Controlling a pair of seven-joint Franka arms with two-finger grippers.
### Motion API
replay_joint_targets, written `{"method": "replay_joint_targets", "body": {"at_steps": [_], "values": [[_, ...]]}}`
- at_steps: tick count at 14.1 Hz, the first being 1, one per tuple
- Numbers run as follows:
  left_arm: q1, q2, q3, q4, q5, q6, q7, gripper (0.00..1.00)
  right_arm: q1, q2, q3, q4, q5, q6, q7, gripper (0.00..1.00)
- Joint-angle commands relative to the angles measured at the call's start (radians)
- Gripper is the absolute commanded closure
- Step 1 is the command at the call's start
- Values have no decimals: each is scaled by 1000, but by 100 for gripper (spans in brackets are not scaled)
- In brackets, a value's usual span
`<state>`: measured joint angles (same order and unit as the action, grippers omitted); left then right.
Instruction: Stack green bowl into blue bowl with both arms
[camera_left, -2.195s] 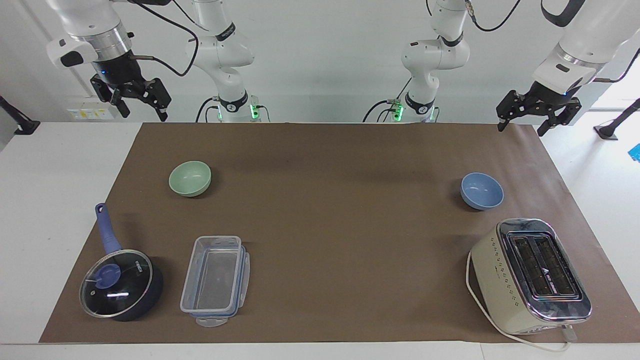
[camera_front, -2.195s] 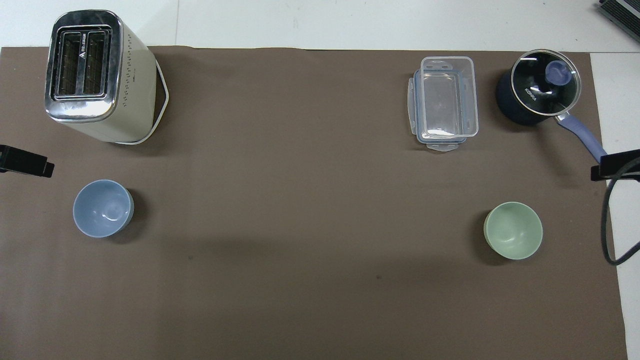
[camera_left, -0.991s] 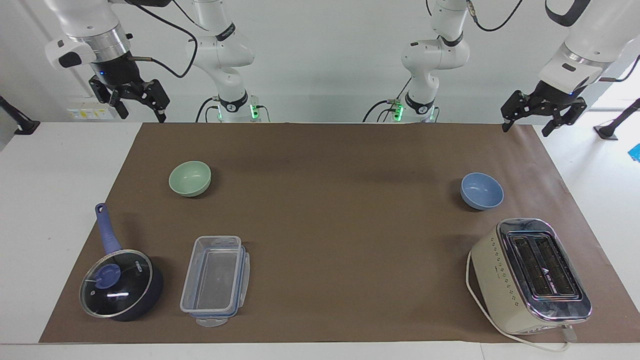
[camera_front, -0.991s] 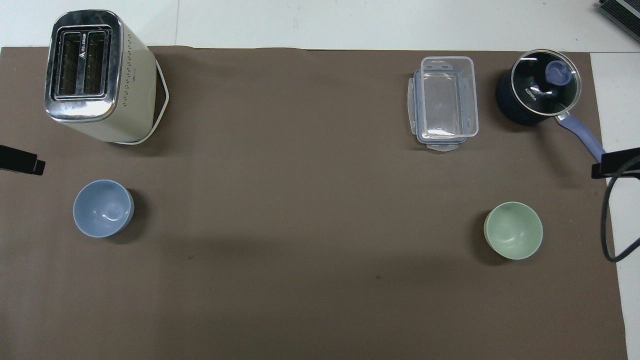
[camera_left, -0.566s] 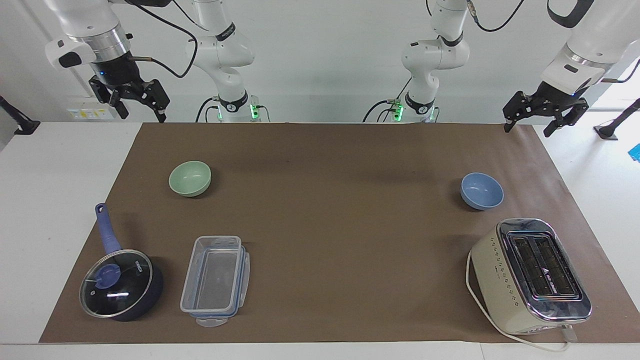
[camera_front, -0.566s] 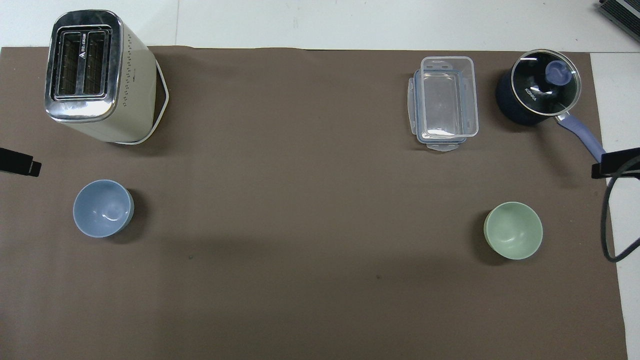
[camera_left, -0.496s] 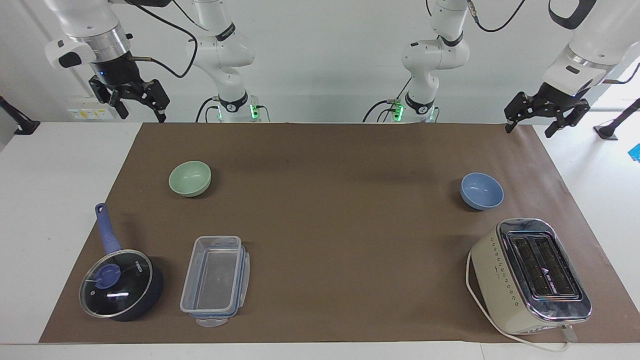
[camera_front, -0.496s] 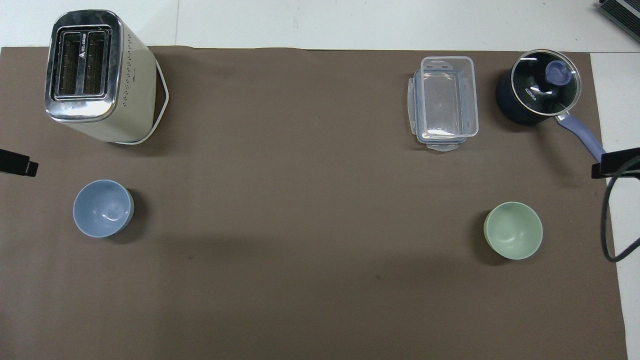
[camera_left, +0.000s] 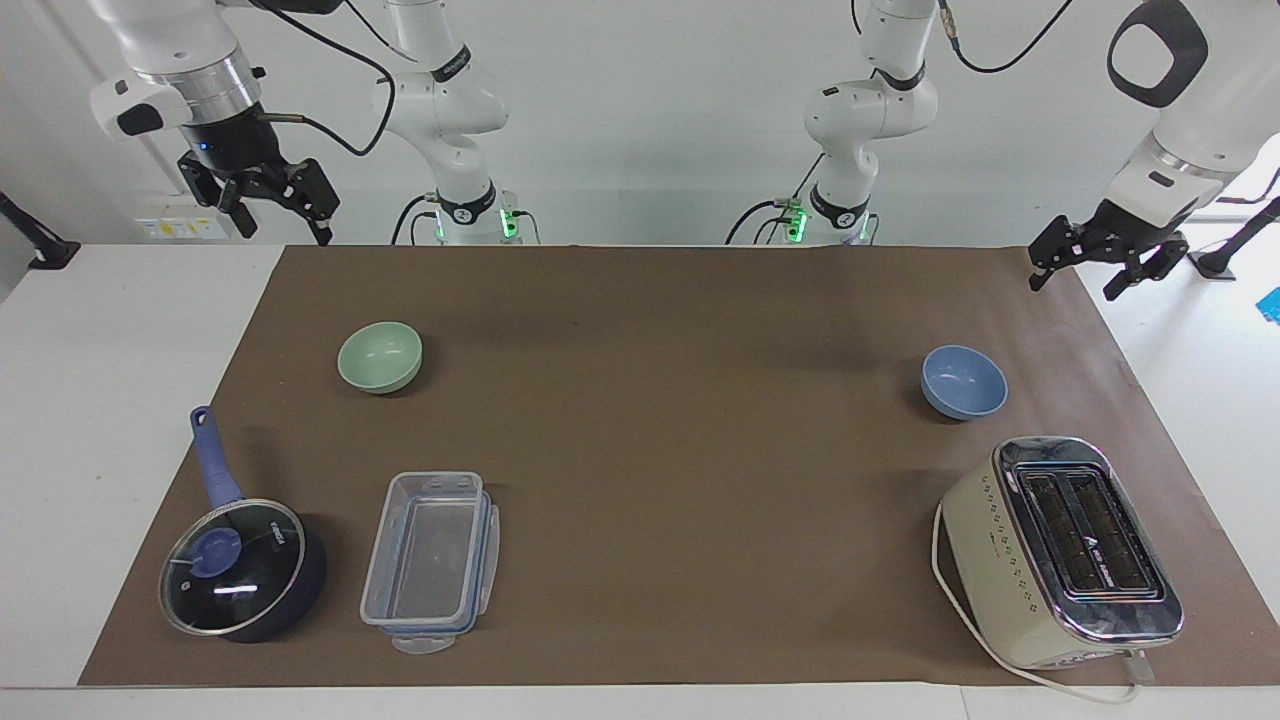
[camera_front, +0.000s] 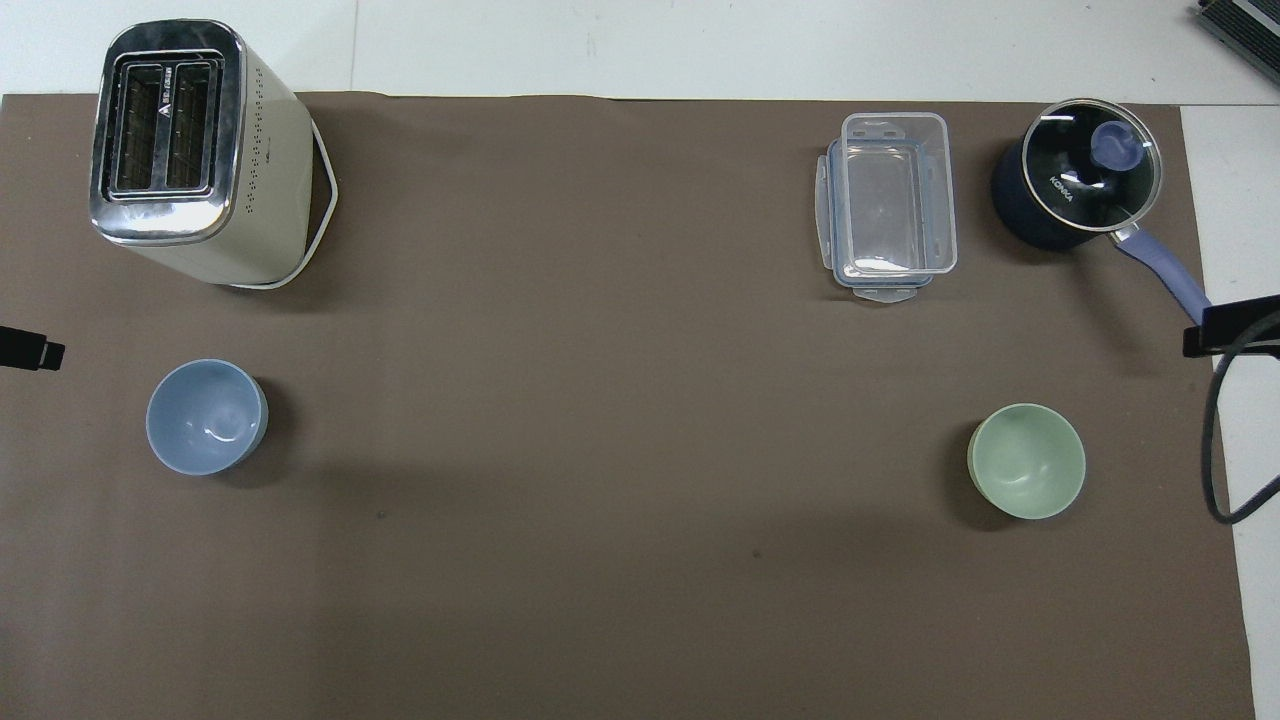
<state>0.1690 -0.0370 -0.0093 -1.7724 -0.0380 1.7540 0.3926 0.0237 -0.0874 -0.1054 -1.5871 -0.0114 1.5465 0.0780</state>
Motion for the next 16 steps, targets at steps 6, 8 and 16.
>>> {"method": "replay_joint_targets", "body": {"at_steps": [6, 8, 16], "values": [[46, 0, -9, -332, -57, 323, 65, 0, -7, -15, 4, -25, -2, 26, 14, 0], [47, 51, -8, -351, -59, 373, 74, 0, -7, -18, 4, -30, -2, 26, 14, 0], [92, 137, -8, -426, -59, 499, 109, 20, -7, -20, 4, -33, -2, 26, 13, 0]]}}
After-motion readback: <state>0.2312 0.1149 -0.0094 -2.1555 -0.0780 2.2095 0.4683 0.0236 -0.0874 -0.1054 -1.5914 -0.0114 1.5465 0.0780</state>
